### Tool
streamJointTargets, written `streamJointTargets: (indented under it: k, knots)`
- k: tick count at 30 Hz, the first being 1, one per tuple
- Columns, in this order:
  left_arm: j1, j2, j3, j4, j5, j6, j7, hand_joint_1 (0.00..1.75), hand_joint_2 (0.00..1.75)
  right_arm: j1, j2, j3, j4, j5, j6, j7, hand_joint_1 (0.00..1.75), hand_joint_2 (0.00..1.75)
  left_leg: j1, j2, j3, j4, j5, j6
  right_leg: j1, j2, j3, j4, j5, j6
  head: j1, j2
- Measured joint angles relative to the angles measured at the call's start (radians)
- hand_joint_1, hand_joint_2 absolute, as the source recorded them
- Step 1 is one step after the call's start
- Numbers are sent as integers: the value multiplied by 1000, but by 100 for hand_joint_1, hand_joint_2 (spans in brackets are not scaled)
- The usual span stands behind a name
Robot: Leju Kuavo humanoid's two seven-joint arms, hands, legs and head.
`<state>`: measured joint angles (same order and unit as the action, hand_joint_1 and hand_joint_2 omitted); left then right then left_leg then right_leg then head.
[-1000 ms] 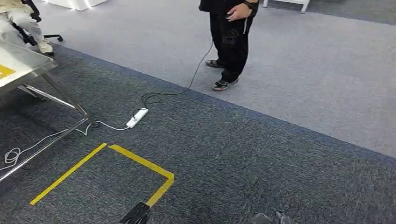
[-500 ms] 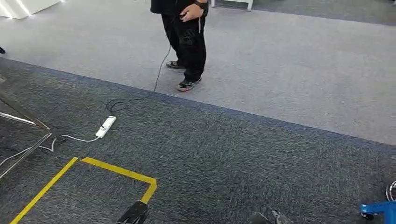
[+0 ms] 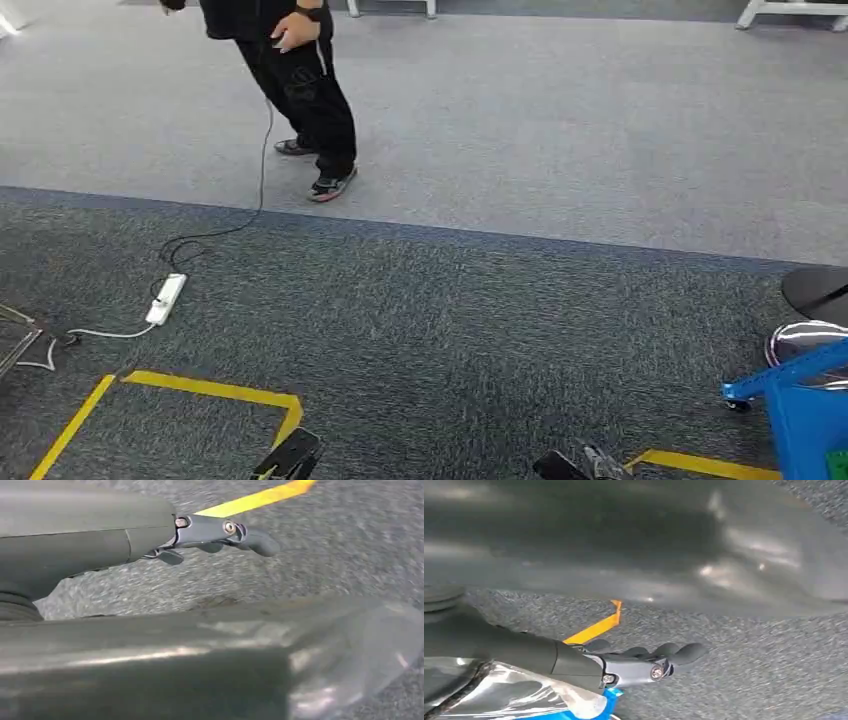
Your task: Take the parts from the cabinet and place them on the table.
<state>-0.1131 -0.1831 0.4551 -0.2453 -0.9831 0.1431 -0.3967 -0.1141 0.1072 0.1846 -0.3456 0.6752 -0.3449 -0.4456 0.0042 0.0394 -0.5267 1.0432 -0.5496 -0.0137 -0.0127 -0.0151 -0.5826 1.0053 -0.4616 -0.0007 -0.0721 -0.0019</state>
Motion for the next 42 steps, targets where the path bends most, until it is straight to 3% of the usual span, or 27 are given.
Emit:
streamJointTargets:
  k: [2, 4, 6, 8, 9, 13, 14, 15, 16, 18, 19, 20, 22, 23, 24, 25, 28, 29, 31, 33, 34, 35, 37, 38, 39, 40, 42]
  knots:
    - [5, 2, 1, 0, 2, 0, 0, 0, 0, -7, 2, 0, 0, 2, 0, 0, 0, 0, 0, -29, -71, 166, -84, 1, 3, 26, -1, 0, 1, -7, -1, 0]
    - [11, 3, 2, 0, 4, 0, -1, 0, 0, -5, 2, 0, 0, 3, 0, 1, 0, 0, -1, -32, -129, 283, -113, 6, 9, 54, -1, 1, 2, -9, -1, 0]
    - [13, 4, 3, 0, 8, 0, -3, 0, 0, -3, 3, 0, 0, 4, 2, 4, 0, 0, -3, -36, -105, 211, -46, 19, 13, 83, 0, 1, 3, -10, 0, 0]
    - [13, 6, 5, 0, 8, 0, -3, 0, 0, -4, 6, 0, 0, 5, 3, 4, 0, 0, -9, -80, -28, 31, 56, 35, 12, 111, 3, 1, 4, -8, -1, 0]
    - [14, 10, 6, 0, 9, 0, -3, 0, 0, -6, 10, -1, 0, 5, 4, 4, 0, 0, -10, -133, -10, -14, 62, 42, 12, 120, 0, 2, 6, -5, 1, 0]
    - [14, 11, 7, 0, 9, 0, -4, 0, 0, -1, 14, -1, 0, 8, 11, 5, 0, 0, -13, -104, -3, -44, 59, 43, 4, 165, -19, -2, 20, 19, -1, 0]
    - [13, 9, 7, 0, 8, 0, -4, 0, 0, -1, 14, -2, 0, 8, 11, 5, 0, 0, -1, -86, 3, -67, 71, 44, 5, 152, -31, 6, 13, 20, 2, 0]
    - [11, 8, 7, 0, 8, 0, -4, 0, 0, -2, 14, -2, 0, 8, 11, 5, 0, 0, -5, -75, 6, -74, 75, 47, 13, 85, -46, 35, -12, 23, 2, 0]
    - [12, 8, 7, 0, 7, 0, -4, 0, 0, -7, 14, -2, 0, 8, 12, 5, 0, 0, -7, -59, 6, -74, 76, 49, 13, 50, -76, 96, -49, 27, 8, 0]
    - [18, 9, 7, 0, 7, -1, -4, 0, 0, -12, 14, -2, 0, 10, 13, 6, 0, 0, -10, -24, 5, -73, 74, 51, 7, 27, -150, 253, -119, 37, 7, 0]
    - [18, 9, 7, 0, 7, -2, -5, 0, 0, -9, 14, -2, 0, 11, 13, 5, 0, 0, -10, -8, 4, -73, 73, 52, 4, 24, -173, 305, -133, 44, 8, 0]
    - [18, 9, 7, 0, 7, -2, -5, 0, 0, -5, 14, -2, 0, 13, 14, 6, 0, 0, -9, 5, 5, -72, 73, 51, -2, 20, -172, 306, -120, 49, 8, 0]
    - [17, 9, 7, 0, 7, -2, -8, 0, 0, -5, 14, -2, 0, 16, 14, 6, 0, 0, -5, 30, 7, -70, 67, 44, -10, 4, -93, 170, -45, 58, 8, 0]
    - [17, 9, 7, 0, 7, -3, -9, 0, 0, -7, 14, -2, 0, 17, 14, 6, 0, 0, -3, 41, 8, -64, 62, 37, -12, -22, -36, 72, -8, 62, 8, 0]
    - [17, 10, 7, 0, 7, -3, -10, 0, 0, -10, 15, -2, 0, 18, 14, 6, 0, 0, -5, 49, 8, -57, 56, 28, -8, -75, -5, 8, -15, 68, 10, 0]
    - [16, 10, 7, 0, 7, -3, -11, 0, 0, -13, 16, -2, -1, 18, 14, 5, 0, 0, -11, 57, 6, -45, 48, 21, -5, -55, 8, 3, -10, 46, 10, 0]
    - [16, 10, 7, 0, 8, -2, -17, 0, 0, -7, 14, -2, 0, 18, 14, 6, 0, 0, -8, 81, 13, -50, 51, 13, 4, -28, 0, 9, -12, 23, 2, 0]
    - [15, 10, 7, 0, 8, -2, -20, 0, 0, -6, 14, -2, 0, 18, 14, 6, 0, 0, -4, 76, 12, -47, 41, 3, -1, -15, 3, 3, -7, 12, 2, 0]
    - [15, 10, 8, 0, 11, -3, -25, 0, 0, -8, 15, -2, -1, 19, 13, 6, 0, 0, 3, -12, -16, 35, -19, -3, -3, 5, 1, 2, -4, -1, -3, 0]
    - [22, 10, 10, 0, 13, -2, -27, 0, 0, -8, 16, -2, 0, 19, 13, 6, 0, 0, 3, -30, -91, 206, -95, -4, 0, 33, 0, 3, -3, -4, -4, 0]
    - [26, 11, 13, 0, 13, -2, -28, 0, 0, -6, 16, -2, 0, 19, 13, 6, 0, 0, 2, -31, -122, 268, -111, -2, 2, 47, 0, 3, -2, -5, -4, 0]
    - [29, 11, 16, 0, 13, -2, -28, 0, 0, -4, 16, -2, 0, 19, 13, 6, 0, 0, 2, -32, -130, 279, -100, 1, 3, 61, 1, 3, -2, -6, -3, 0]
    - [28, 11, 18, 0, 14, -2, -29, 0, 0, -3, 16, -2, 0, 19, 13, 7, 0, 0, 2, -40, -90, 177, -21, 12, 5, 90, 1, 4, 1, -6, -3, 0]
    - [27, 11, 18, 0, 14, -2, -29, 0, 0, -4, 16, -2, 0, 19, 13, 7, 0, 0, 0, -56, -51, 87, 28, 18, 5, 104, 2, 4, 2, -4, -4, 0]
    - [27, 13, 20, 0, 14, -2, -29, 0, 0, -4, 18, -2, 0, 19, 13, 7, 0, 0, 0, -103, -15, 0, 65, 25, 2, 117, 1, 4, 4, -1, -4, 0]
    - [27, 14, 22, 0, 14, -2, -30, 0, 0, -6, 18, -3, 0, 21, 13, 9, 0, 0, 3, -140, -5, -29, 56, 30, 7, 128, -4, 9, 6, 4, -2, 0]
    - [26, 14, 23, 0, 14, -2, -32, 0, 0, -5, 18, -3, 0, 21, 13, 11, 0, 0, -3, -123, -3, -38, 53, 26, -4, 151, -17, 6, 14, 17, -2, 0]
